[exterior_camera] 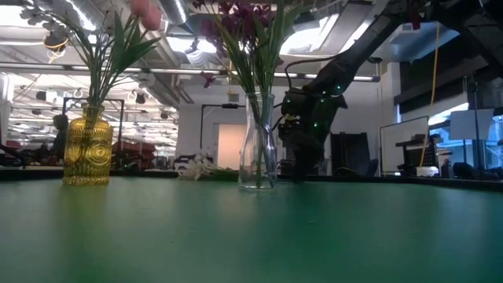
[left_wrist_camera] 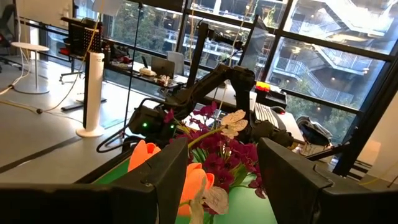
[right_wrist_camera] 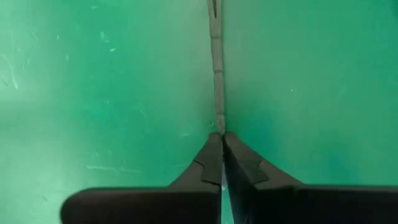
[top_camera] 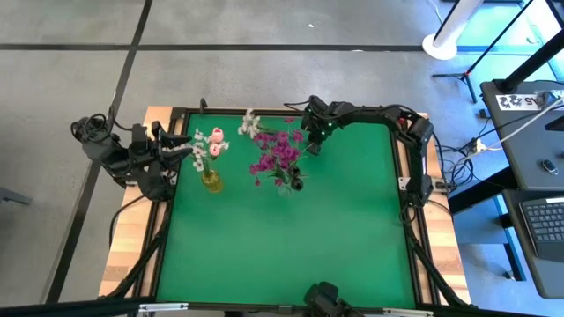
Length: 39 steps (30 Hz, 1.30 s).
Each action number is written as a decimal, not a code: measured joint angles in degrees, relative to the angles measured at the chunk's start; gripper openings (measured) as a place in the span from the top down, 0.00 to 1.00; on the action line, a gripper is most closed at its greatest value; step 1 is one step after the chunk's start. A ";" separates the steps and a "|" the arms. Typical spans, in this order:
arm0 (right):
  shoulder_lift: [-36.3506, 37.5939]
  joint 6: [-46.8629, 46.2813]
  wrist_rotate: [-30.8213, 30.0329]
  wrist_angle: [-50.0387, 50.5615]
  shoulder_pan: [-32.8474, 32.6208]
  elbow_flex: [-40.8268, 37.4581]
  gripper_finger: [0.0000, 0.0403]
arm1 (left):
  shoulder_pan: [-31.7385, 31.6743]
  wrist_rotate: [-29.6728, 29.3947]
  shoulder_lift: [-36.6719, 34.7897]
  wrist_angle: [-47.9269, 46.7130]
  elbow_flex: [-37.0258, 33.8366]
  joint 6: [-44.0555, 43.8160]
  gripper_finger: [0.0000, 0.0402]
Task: Sort flowers into vase by color
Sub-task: Put the white flowers into the yellow vase
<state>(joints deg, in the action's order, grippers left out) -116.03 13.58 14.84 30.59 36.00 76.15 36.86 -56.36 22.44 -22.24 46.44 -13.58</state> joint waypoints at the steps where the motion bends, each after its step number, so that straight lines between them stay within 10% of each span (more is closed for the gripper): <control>1: 0.21 -0.67 0.60 0.62 0.04 0.38 0.99 | 0.00 -0.01 0.00 0.02 0.00 0.00 0.53; 29: 28.28 -11.81 10.35 -2.65 -0.04 2.20 1.00 | 0.02 -1.62 -0.02 13.10 0.02 10.29 0.53; 39: 24.97 -6.55 4.25 -1.71 -4.75 -1.98 0.98 | 0.00 -1.50 0.18 12.36 0.02 9.81 0.53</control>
<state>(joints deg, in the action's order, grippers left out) -91.06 7.02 19.09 28.87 31.25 74.17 36.87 -57.86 22.62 -9.87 46.46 -3.77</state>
